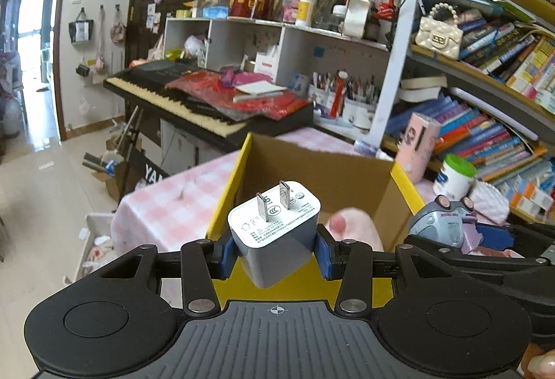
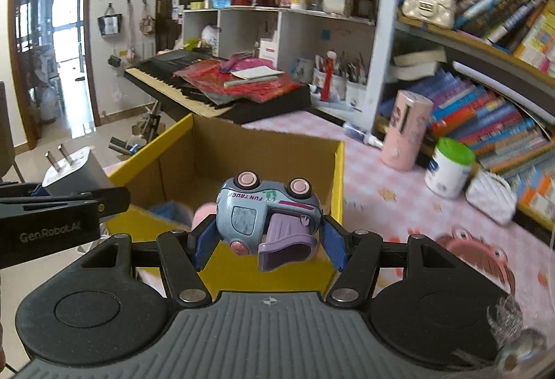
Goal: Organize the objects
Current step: 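Carry the adapter and toy truck over the yellow box with both tools, then open both tools to drop the adapter and truck into the box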
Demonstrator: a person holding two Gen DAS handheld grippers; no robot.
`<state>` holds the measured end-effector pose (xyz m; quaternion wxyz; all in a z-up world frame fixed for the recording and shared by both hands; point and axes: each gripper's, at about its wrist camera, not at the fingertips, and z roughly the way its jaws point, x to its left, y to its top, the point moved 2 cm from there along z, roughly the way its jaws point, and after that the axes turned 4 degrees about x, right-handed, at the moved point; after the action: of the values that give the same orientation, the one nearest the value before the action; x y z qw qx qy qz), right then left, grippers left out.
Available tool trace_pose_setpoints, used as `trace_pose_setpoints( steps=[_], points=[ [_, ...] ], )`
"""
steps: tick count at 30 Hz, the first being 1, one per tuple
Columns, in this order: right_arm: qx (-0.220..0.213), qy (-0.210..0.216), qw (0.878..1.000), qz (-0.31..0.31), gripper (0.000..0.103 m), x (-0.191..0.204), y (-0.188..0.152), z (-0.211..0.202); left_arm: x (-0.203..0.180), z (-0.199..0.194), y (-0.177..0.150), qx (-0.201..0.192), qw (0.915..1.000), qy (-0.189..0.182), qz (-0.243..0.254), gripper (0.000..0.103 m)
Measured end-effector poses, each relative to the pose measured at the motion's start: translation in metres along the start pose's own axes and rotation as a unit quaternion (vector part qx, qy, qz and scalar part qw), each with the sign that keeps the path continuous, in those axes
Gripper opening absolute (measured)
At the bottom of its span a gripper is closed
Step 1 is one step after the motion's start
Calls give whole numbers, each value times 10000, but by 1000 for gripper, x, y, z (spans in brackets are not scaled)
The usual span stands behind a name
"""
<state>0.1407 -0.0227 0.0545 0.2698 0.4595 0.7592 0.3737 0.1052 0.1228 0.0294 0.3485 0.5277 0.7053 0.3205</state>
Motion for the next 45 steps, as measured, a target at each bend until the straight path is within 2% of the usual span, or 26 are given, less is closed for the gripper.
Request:
trace_pose_setpoints(
  steps=[6,17,23,33,37,43,45],
  points=[
    [33,186,9994,-296,60,-7,17,36,-11,27,11,15,9996,265,107,43],
    [517,534,9946,-720,60,-16,18,87,-19,73,10,543,9959,682,243,43],
    [674,814,9915,-761,60,-21,15,100,-22,87,9,735,9938,789,262,43],
    [805,1220,9871,-658,61,-25,16,106,-25,91,9,761,9919,970,301,44],
    [794,1252,9867,-670,61,-25,16,107,-29,87,10,691,9929,913,333,51],
    [805,1265,9864,-676,62,-25,16,106,-39,67,14,196,9956,857,325,67],
    [808,1263,9864,-670,67,-25,17,106,-40,62,14,102,9959,850,298,70]
  ],
)
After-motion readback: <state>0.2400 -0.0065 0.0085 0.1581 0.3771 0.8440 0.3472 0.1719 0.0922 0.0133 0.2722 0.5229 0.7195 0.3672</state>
